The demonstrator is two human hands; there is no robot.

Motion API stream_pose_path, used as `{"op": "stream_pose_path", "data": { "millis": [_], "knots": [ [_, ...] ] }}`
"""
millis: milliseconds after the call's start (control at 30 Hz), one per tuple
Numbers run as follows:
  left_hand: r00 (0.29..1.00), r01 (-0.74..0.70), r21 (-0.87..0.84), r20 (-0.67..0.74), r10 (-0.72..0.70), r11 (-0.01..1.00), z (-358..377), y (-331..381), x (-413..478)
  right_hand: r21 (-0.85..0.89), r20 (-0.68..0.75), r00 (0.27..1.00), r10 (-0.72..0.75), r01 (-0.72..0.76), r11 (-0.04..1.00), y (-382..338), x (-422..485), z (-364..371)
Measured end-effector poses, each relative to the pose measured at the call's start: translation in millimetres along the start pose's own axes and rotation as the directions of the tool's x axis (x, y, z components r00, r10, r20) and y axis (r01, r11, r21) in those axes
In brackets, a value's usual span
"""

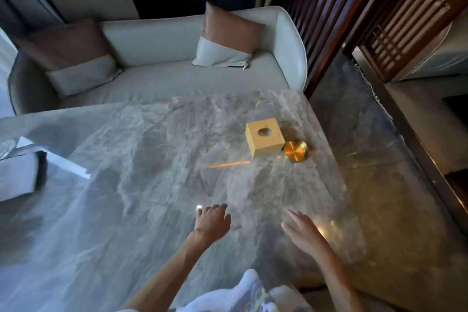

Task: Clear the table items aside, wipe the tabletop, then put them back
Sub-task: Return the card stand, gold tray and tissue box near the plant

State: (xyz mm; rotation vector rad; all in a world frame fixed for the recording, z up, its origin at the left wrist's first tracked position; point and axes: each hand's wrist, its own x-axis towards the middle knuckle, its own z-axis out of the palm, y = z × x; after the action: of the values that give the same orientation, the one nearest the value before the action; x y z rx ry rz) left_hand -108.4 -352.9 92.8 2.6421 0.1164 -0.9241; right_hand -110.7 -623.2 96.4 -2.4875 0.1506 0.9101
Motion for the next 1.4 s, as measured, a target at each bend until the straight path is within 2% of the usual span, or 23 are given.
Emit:
{"op": "stream_pose_path", "data": {
  "millis": [200,333,433,567,667,733,767,833,900,1000,1167,1233,1300,1400],
  "knots": [
    [0.997,-0.004,-0.077,-0.081,-0.002,0.997,-24,115,86,0.015,-0.059,0.996,-0.068,0.069,0.998,46,87,-109],
    [0.972,0.064,-0.334,-0.192,-0.134,0.940,-56,168,140,0.101,-0.088,0.991,-0.098,0.107,0.989,46,135,-169],
    [0.925,0.114,-0.487,-0.265,-0.271,0.866,-82,180,179,0.189,-0.072,0.990,-0.123,0.135,0.973,25,188,-193],
    [0.900,0.212,-0.563,-0.205,-0.384,0.799,-100,169,216,0.210,0.075,0.988,-0.132,0.114,0.971,-22,250,-195],
    [0.857,0.266,-0.539,-0.246,-0.452,0.799,-99,170,228,0.091,-0.046,0.994,-0.103,0.107,0.990,-27,283,-187],
    [0.835,0.217,-0.504,-0.348,-0.426,0.836,-87,182,230,0.077,-0.148,0.988,-0.038,0.050,0.996,-13,295,-182],
    [0.858,0.171,-0.497,-0.349,-0.376,0.851,-79,192,229,0.074,-0.179,0.984,-0.004,0.018,0.997,-3,297,-179],
    [0.937,0.107,-0.507,-0.236,-0.257,0.855,-53,215,229,0.030,-0.215,0.977,0.006,0.000,1.000,17,295,-168],
    [0.976,0.122,-0.600,-0.073,-0.206,0.791,-25,233,228,0.032,-0.265,0.964,0.001,0.008,0.999,34,285,-153],
    [0.962,0.223,-0.728,0.055,-0.269,0.648,3,239,226,0.196,-0.297,0.952,0.079,-0.020,0.980,46,256,-133],
    [0.934,0.281,-0.823,0.118,-0.336,0.493,28,211,203,0.433,-0.185,0.968,0.170,-0.074,0.898,54,218,-91],
    [0.925,0.286,-0.866,0.138,-0.355,0.409,33,189,187,0.475,-0.145,0.973,0.178,-0.089,0.875,46,206,-72],
    [0.915,0.268,-0.900,0.126,-0.384,0.343,39,161,168,0.501,-0.134,0.978,0.160,-0.073,0.863,29,193,-54],
    [0.873,0.236,-0.932,0.079,-0.481,0.276,52,109,140,0.503,-0.115,0.992,0.051,0.014,0.864,-8,175,-27]
  ]
}}
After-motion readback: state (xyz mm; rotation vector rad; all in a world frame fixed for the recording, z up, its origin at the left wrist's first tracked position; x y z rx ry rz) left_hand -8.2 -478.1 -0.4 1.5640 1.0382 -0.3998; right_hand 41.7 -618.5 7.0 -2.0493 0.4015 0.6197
